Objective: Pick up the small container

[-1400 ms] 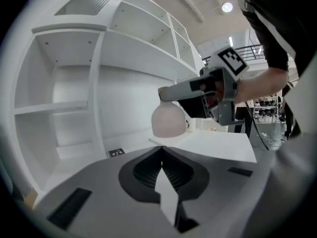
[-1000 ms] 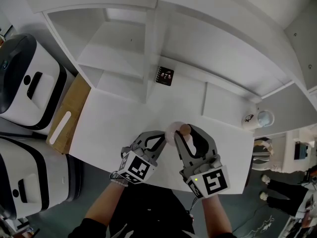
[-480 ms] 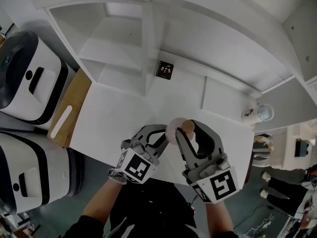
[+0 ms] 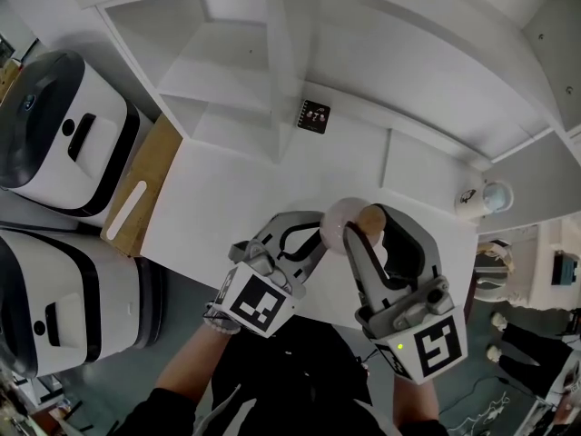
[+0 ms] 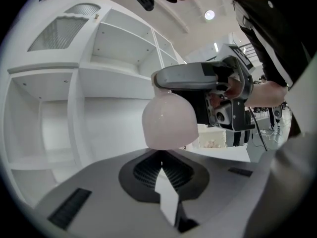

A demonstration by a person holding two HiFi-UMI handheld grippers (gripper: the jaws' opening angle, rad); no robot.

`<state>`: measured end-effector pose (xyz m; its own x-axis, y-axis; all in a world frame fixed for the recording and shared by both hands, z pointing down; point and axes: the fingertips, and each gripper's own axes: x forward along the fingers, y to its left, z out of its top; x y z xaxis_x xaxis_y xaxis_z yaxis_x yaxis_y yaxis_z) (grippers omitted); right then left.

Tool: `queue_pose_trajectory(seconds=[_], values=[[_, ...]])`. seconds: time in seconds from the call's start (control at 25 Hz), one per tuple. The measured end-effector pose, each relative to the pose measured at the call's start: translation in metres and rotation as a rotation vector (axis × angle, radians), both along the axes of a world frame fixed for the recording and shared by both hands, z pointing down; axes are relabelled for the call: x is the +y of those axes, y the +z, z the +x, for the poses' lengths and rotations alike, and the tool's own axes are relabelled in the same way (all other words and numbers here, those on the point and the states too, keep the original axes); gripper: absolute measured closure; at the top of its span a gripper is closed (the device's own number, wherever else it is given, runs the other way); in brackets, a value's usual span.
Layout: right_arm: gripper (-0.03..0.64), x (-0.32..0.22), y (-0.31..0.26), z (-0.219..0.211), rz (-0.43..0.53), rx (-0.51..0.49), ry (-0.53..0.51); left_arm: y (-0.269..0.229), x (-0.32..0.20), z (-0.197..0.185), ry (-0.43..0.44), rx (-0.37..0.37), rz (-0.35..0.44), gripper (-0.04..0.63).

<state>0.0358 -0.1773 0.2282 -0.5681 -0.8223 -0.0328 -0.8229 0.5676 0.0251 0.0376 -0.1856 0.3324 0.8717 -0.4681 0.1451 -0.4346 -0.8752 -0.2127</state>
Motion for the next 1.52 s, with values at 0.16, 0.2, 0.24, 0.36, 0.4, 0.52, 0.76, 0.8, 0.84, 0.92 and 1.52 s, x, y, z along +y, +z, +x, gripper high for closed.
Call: queue_pose_trajectory(seconds=[0.16,0.2,0.24,0.36,0.4,0.52,0.76,0.8,0.84,0.92,1.52], values=[[0.483,0.005,-0.016,0.003,0.038,0.0,0.003,-0.014,0.003,0.005,0.006,-0.025,0.022,0.594],[0.483,0.006,-0.02,0.004,0.046,0.0,0.005,-0.018,0.004,0.007,0.009,-0.024,0.023,0.594],[0.483,0.007,-0.023,0.005,0.053,-0.002,0.006,-0.022,0.005,0.008,0.012,-0.021,0.026,0.594],[0.483,0.01,-0.032,0.008,0.08,0.002,0.009,-0.03,0.007,0.011,0.018,-0.026,0.039,0.594],[0.483,0.011,-0.035,0.009,0.089,0.0,0.009,-0.032,0.008,0.012,0.02,-0.03,0.042,0.594],[0.483,0.014,-0.041,0.01,0.093,-0.013,0.007,-0.04,0.011,0.01,0.018,-0.027,0.042,0.594],[0.483,0.025,-0.051,0.009,0.107,-0.016,0.007,-0.053,0.019,0.012,0.025,-0.023,0.073,0.594],[0.483,0.026,-0.052,0.01,0.107,-0.015,0.009,-0.054,0.021,0.013,0.028,-0.022,0.074,0.594],[0.483,0.028,-0.053,0.01,0.108,-0.013,0.01,-0.055,0.022,0.014,0.03,-0.02,0.076,0.594],[0.483,0.03,-0.054,0.011,0.113,-0.01,0.012,-0.055,0.024,0.014,0.031,-0.021,0.077,0.594],[0.483,0.037,-0.052,0.009,0.112,-0.011,0.011,-0.055,0.029,0.009,0.025,-0.026,0.076,0.594]])
